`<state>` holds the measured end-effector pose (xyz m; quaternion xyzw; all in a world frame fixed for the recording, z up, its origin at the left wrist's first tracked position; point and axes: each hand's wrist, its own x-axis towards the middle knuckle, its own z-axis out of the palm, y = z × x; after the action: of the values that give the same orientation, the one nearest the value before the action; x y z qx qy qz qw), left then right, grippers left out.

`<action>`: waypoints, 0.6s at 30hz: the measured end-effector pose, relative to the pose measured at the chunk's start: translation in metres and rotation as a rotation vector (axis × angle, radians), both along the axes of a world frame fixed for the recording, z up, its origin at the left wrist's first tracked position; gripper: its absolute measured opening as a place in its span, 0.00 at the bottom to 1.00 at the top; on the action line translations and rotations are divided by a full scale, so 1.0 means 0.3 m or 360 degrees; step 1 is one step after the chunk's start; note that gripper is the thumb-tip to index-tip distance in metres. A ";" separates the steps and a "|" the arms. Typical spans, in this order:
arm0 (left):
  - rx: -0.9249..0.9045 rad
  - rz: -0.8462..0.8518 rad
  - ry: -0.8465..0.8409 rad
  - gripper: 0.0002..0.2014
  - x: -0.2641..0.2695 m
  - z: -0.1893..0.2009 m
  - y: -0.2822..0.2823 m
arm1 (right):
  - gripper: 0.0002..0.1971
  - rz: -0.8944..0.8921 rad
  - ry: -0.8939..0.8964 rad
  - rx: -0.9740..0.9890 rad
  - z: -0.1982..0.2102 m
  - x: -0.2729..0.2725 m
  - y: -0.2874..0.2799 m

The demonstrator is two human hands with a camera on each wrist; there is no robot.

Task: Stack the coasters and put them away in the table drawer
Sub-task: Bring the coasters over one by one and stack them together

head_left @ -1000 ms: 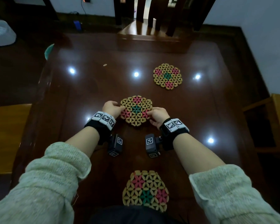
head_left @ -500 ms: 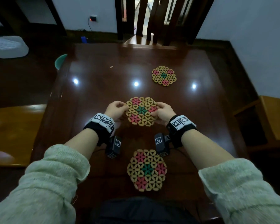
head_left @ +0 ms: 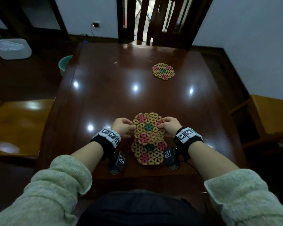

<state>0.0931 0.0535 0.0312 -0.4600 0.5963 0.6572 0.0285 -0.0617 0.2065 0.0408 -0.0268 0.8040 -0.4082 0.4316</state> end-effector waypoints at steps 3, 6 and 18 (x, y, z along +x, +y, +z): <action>-0.0031 0.0011 -0.0035 0.05 0.030 -0.021 0.024 | 0.08 0.0041 0.0046 0.0060 0.004 0.031 0.022; -0.0099 0.0024 -0.0086 0.05 0.049 -0.035 0.034 | 0.13 0.0065 0.0060 0.0090 0.006 0.054 0.032; -0.0097 -0.0028 -0.0214 0.05 0.084 -0.052 0.088 | 0.09 0.0042 -0.0047 0.0139 -0.022 0.044 0.130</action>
<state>0.1182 0.0799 0.0157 -0.4985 0.6168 0.6062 0.0602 -0.0484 0.2454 0.0342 -0.0126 0.8142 -0.3672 0.4496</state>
